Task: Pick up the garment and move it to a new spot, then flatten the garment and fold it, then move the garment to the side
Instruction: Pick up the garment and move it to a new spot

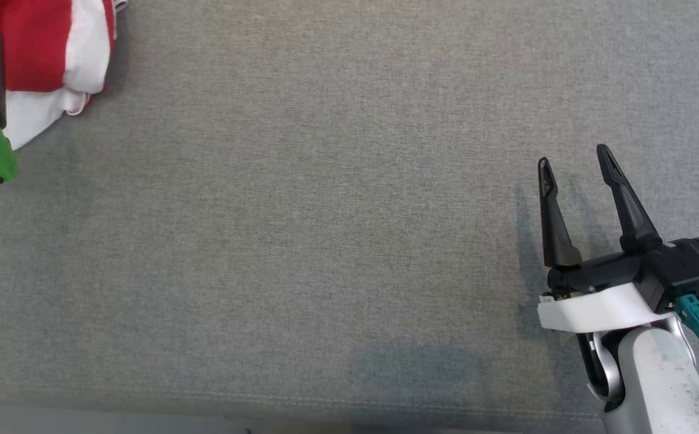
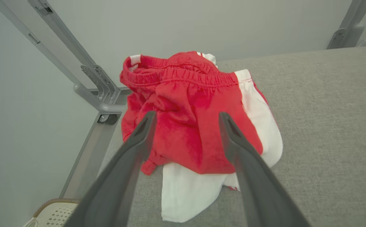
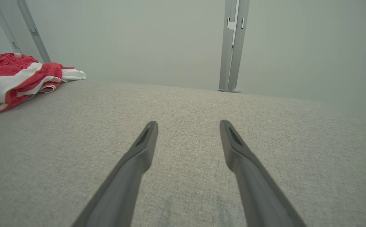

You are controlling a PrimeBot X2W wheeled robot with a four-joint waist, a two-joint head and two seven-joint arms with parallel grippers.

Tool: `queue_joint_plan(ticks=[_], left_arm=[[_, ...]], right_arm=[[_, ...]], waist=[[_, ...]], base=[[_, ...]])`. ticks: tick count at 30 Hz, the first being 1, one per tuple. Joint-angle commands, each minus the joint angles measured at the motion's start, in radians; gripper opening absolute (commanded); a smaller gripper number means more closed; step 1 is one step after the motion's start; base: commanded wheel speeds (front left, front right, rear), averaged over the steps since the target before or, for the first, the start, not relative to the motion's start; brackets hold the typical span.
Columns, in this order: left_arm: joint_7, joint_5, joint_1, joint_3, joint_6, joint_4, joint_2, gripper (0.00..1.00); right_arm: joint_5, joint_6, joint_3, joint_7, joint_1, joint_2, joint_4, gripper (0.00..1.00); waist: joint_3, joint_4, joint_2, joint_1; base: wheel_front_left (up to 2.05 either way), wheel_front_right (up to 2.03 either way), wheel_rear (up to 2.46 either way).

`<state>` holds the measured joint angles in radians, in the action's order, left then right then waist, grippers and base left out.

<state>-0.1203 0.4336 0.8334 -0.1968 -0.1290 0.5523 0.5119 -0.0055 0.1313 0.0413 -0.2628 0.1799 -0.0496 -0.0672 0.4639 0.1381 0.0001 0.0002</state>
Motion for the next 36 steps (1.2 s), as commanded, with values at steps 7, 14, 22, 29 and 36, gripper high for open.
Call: queue_joint_plan(ticks=[7, 14, 22, 29, 36], left_arm=[[-0.003, 0.096, 0.026, -0.066, -0.001, 0.074, 0.048, 1.0], [0.039, 0.116, 0.049, -0.078, -0.001, 0.158, 0.062, 1.0], [0.12, 0.097, 0.078, -0.103, 0.008, 0.222, 0.072, 0.0], [0.176, 0.072, 0.108, -0.115, 0.016, 0.252, 0.099, 0.0], [0.2, 0.024, 0.146, -0.147, 0.02, 0.215, 0.126, 0.0]], right_arm=[[-0.014, -0.001, -0.007, -0.003, 0.003, -0.002, -0.027, 1.0], [-0.011, -0.001, 0.004, -0.003, 0.003, -0.002, -0.031, 1.0], [0.004, -0.001, -0.004, -0.003, 0.011, -0.002, -0.02, 1.0], [0.031, -0.001, 0.007, -0.003, 0.008, -0.002, 0.0, 1.0], [0.071, -0.001, 0.016, -0.003, -0.016, -0.002, 0.026, 1.0]], waist=[[0.085, -0.077, -0.0001, -0.0002], [0.09, -0.09, -0.0001, -0.0002], [0.061, -0.097, -0.0001, -0.0002], [-0.013, -0.098, -0.0001, -0.0002], [-0.129, -0.109, -0.0001, -0.0002]], base=[[0.0, 0.0, 0.0], [0.0, 0.0, 0.0], [0.0, 0.0, 0.0], [0.0, 0.0, 0.0], [0.0, 0.0, 0.0]])
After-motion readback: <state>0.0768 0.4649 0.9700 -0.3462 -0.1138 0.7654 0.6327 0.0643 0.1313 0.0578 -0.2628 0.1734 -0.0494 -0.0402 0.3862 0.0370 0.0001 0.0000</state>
